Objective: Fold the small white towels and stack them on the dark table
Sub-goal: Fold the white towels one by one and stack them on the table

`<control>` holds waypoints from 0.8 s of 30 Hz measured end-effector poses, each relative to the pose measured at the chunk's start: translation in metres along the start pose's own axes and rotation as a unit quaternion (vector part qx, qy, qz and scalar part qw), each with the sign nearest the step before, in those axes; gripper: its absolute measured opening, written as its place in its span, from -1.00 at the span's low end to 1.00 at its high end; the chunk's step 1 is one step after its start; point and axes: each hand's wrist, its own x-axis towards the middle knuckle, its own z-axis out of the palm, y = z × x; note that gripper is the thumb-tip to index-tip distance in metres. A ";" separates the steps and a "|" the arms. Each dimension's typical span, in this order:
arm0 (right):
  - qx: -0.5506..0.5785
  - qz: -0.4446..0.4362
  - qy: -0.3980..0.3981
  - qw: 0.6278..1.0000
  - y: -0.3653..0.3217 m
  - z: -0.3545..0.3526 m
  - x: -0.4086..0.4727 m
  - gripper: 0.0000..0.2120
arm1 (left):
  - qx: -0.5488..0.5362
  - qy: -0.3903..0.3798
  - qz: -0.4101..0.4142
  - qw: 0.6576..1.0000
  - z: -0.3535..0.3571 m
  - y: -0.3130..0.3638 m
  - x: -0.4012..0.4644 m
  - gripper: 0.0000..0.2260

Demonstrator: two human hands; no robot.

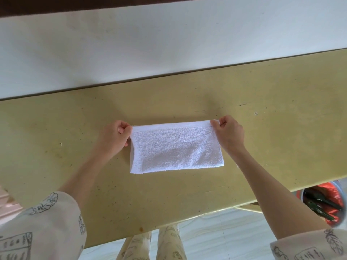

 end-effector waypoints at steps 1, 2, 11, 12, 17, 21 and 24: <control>0.002 0.004 0.002 1.000 0.000 0.000 0.000 -0.80 | -0.002 0.005 -0.002 1.000 0.001 0.001 0.000 -0.90; 0.005 0.007 0.003 1.000 -0.001 0.000 -0.001 -0.79 | -0.004 0.010 -0.003 1.000 0.001 0.001 0.001 -0.90; -0.007 -0.107 0.135 0.985 -0.001 0.000 -0.019 -0.70 | 0.188 0.177 0.136 0.957 0.010 0.013 -0.023 -0.83; -0.019 -0.162 0.166 0.973 0.000 0.003 -0.026 -0.71 | 0.221 0.196 0.187 0.937 0.016 0.017 -0.031 -0.82; -0.081 -0.372 0.118 0.917 0.001 0.052 -0.061 -0.67 | 0.308 0.109 0.328 0.886 0.074 0.017 -0.049 -0.68; -0.150 -0.350 0.068 0.922 0.008 0.075 -0.059 -0.59 | 0.348 0.063 0.272 0.895 0.091 0.001 -0.040 -0.59; -0.217 -0.333 0.063 0.915 0.018 0.067 -0.050 -0.52 | 0.388 0.058 0.282 0.875 0.084 -0.017 -0.035 -0.53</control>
